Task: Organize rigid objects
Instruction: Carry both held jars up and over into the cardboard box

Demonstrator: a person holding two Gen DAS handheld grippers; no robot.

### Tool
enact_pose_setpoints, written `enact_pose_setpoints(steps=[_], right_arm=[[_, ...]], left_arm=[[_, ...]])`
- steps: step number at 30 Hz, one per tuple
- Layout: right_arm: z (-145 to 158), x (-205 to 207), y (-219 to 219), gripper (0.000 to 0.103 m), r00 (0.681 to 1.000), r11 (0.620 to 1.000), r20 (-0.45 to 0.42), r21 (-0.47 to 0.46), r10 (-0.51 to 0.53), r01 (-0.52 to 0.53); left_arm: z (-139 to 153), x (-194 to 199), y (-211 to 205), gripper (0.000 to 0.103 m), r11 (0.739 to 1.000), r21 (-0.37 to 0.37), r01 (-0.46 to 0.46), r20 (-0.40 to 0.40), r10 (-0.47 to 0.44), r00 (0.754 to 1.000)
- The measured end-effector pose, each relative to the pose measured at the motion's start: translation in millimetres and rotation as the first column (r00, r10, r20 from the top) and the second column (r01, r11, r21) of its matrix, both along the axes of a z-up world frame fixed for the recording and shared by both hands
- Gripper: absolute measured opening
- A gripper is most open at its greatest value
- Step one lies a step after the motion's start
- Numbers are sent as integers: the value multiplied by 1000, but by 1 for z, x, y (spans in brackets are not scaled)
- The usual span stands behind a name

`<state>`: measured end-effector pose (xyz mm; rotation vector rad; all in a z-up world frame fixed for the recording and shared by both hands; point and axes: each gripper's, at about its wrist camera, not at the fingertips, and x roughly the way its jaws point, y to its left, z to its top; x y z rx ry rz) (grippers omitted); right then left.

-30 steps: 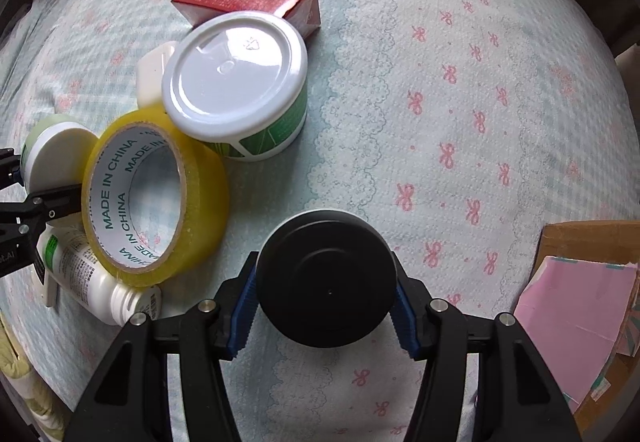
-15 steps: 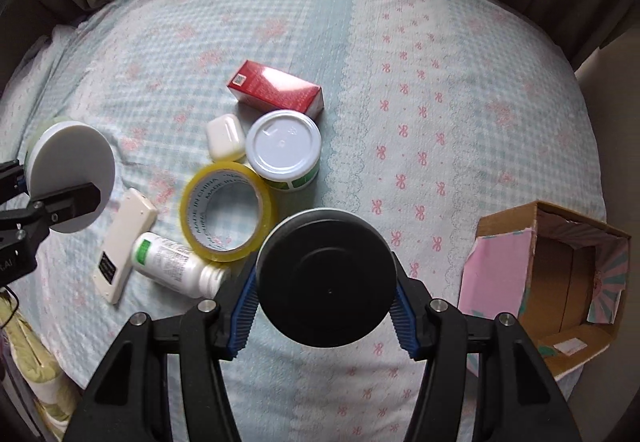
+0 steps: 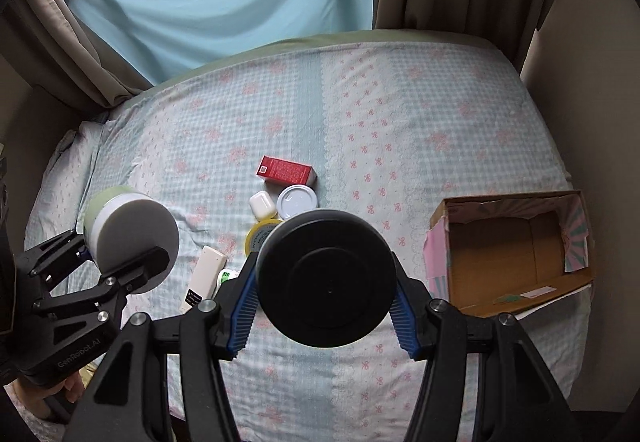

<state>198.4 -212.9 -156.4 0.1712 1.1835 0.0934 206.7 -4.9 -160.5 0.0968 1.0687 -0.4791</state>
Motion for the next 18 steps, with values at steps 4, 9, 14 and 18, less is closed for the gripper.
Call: enact_pose_setpoints(steps=[4, 9, 14, 18], right_arm=[[21, -12, -42, 54, 999, 999, 32, 2, 33, -33], [34, -23, -108, 54, 997, 997, 45, -23, 70, -69], [35, -24, -187, 54, 998, 997, 34, -56, 60, -58], [28, -20, -248, 54, 1000, 996, 8, -85, 27, -27]], left_arm=[[22, -14, -48, 39, 1000, -7, -18, 30, 18, 999], [30, -28, -123, 39, 1000, -27, -9, 41, 10, 999], [22, -30, -203, 39, 998, -58, 16, 23, -15, 1000], [8, -23, -265, 39, 996, -80, 41, -8, -42, 999]])
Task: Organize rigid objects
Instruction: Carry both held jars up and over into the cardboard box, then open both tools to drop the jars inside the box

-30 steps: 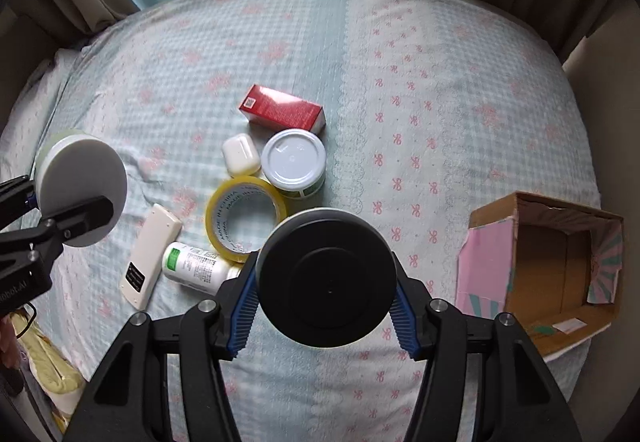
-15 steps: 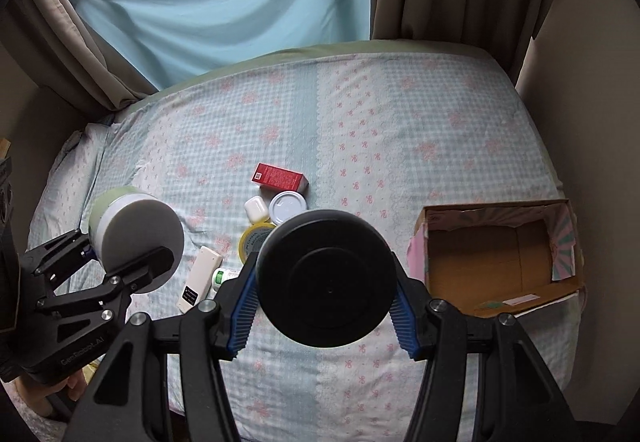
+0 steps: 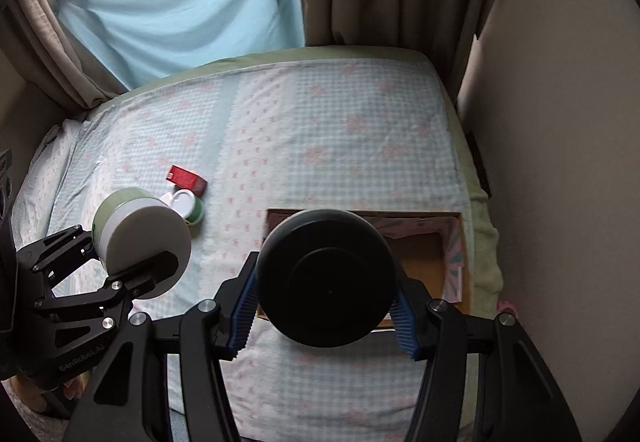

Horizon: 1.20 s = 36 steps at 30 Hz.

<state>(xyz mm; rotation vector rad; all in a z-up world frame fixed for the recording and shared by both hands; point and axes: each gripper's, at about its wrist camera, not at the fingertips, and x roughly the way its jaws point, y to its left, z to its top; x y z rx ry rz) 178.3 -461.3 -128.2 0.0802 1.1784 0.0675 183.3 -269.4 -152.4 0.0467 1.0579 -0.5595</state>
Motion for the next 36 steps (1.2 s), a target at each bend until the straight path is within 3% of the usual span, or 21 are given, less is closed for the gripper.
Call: enact_pose_setpoints(steps=[7, 12, 15, 27, 31, 36], right_arm=[[-39, 16, -79, 54, 997, 999, -65, -14, -32, 32], [-86, 28, -107, 54, 991, 999, -128, 16, -45, 47], [-118, 35, -116, 54, 984, 998, -171, 36, -47, 54], [-236, 54, -116, 54, 948, 998, -314, 57, 51, -35], [-262, 52, -111, 54, 939, 998, -339, 53, 59, -44], [-267, 50, -102, 54, 948, 992, -292, 13, 127, -128]], left_arm=[[-35, 20, -89, 39, 997, 29, 73, -53, -71, 996], [-77, 38, -126, 39, 994, 54, 91, -123, -84, 989], [-110, 47, -142, 39, 988, 109, 111, -162, -92, 983], [-233, 83, -170, 39, 954, 238, 181, -355, -88, 931], [-253, 81, -171, 39, 944, 260, 203, -376, -95, 922], [-261, 70, -167, 39, 917, 316, 242, -362, -119, 925]])
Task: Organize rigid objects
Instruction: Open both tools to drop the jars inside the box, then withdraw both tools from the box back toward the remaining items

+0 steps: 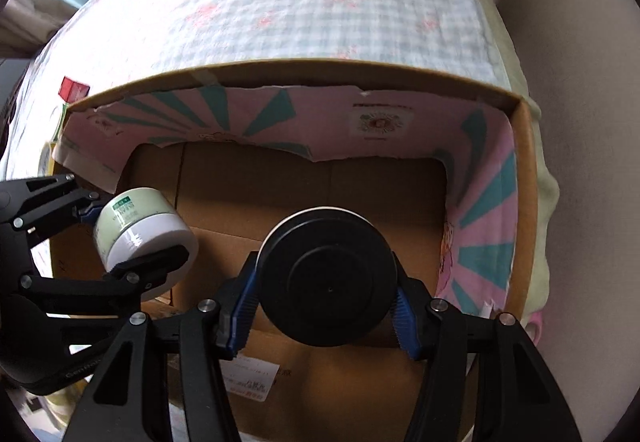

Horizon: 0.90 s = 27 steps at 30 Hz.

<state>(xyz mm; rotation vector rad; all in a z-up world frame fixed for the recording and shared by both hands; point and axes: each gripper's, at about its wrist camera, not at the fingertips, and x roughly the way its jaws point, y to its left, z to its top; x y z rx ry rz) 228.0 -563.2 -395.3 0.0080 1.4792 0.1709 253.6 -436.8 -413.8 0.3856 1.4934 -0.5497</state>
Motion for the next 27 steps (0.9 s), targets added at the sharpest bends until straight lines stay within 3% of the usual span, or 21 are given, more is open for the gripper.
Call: enact_pose_setpoints(steps=[6, 7, 8, 9, 10, 11, 16, 27], right_arm=[[1, 7, -3, 54, 1000, 1000, 10, 17, 24, -24], [2, 8, -2, 56, 1000, 999, 9, 10, 30, -30], [3, 9, -3, 66, 1000, 1000, 11, 19, 21, -21], [7, 9, -4, 74, 1000, 998, 17, 61, 4, -5], [12, 10, -6, 99, 999, 994, 31, 110, -12, 8], [17, 10, -7, 103, 998, 992, 52, 120, -31, 25], [27, 7, -10, 103, 995, 992, 74, 114, -67, 58], [49, 0, -2, 103, 989, 992, 104, 66, -110, 103]], left_arm=[[8, -14, -2, 40, 997, 29, 74, 67, -75, 995], [11, -17, -3, 50, 996, 35, 88, 94, -91, 991], [17, -20, -4, 65, 994, 33, 103, 120, -106, 987], [22, -23, -5, 102, 993, 28, 114, 137, -117, 984], [26, -28, -6, 103, 992, 11, 123, 155, -123, 980], [30, -31, -6, 103, 991, 4, 132, 163, -131, 978], [32, -42, -3, 103, 991, 38, 129, 174, -134, 976], [66, -47, 29, 103, 997, -19, 69, 202, -64, 977]])
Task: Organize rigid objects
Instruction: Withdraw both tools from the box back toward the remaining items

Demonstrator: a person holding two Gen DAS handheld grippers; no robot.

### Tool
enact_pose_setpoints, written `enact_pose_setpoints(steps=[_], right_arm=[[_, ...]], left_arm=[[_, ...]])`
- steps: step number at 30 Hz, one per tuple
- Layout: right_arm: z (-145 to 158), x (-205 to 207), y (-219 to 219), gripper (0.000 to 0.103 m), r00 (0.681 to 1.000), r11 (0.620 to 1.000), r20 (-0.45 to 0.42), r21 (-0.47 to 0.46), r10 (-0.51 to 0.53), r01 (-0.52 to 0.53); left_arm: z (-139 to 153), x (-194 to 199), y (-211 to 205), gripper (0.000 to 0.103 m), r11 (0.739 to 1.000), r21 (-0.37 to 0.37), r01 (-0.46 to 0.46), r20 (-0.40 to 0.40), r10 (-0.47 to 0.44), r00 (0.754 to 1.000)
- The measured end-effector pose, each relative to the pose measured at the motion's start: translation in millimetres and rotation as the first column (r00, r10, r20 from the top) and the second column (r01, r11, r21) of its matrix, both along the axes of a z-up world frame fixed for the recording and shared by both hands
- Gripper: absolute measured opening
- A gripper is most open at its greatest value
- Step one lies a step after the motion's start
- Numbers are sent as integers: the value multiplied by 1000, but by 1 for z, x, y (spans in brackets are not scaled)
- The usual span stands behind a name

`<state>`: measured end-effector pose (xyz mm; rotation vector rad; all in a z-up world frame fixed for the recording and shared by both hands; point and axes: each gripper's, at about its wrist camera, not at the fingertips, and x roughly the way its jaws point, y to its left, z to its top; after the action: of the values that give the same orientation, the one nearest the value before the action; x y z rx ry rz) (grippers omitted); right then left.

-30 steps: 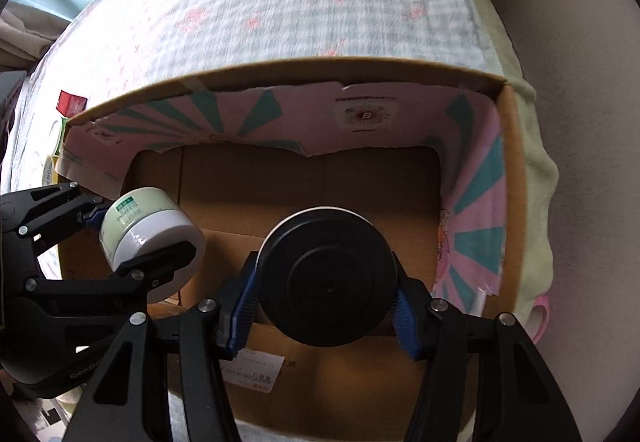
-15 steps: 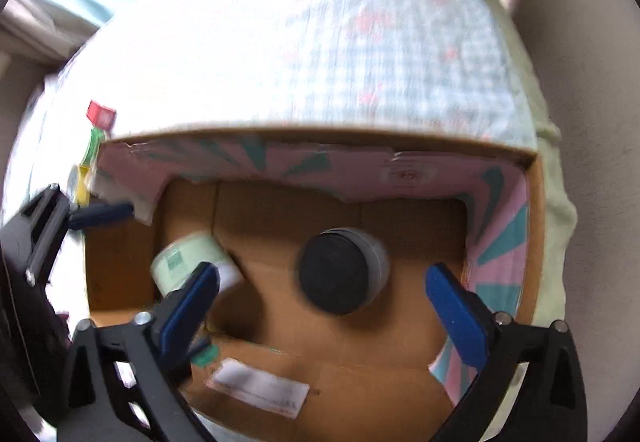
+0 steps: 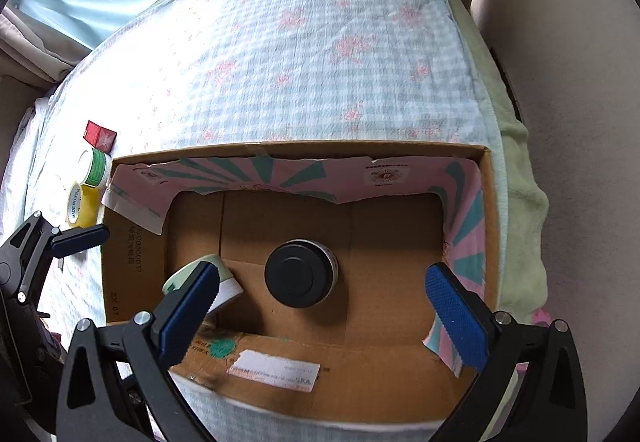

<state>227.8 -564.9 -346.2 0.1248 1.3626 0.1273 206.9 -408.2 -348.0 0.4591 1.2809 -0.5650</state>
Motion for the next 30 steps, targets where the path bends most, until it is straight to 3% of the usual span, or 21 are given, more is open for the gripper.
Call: enact_pose_setpoints(steps=[9, 16, 22, 30], right_arm=[[58, -14, 3, 103, 997, 998, 55, -21, -63, 64], [111, -33, 27, 103, 987, 998, 153, -34, -39, 45], [152, -44, 70, 103, 978, 999, 205, -24, 32, -28], [197, -61, 149, 103, 956, 989, 264, 36, 129, -144]], left_arm=[[59, -18, 19, 103, 999, -18, -34, 85, 36, 996], [114, -55, 68, 103, 993, -7, -120, 199, 119, 973], [152, -87, 139, 103, 965, -56, -257, 209, 263, 942], [181, -119, 241, 103, 912, -95, -400, 242, 411, 879]])
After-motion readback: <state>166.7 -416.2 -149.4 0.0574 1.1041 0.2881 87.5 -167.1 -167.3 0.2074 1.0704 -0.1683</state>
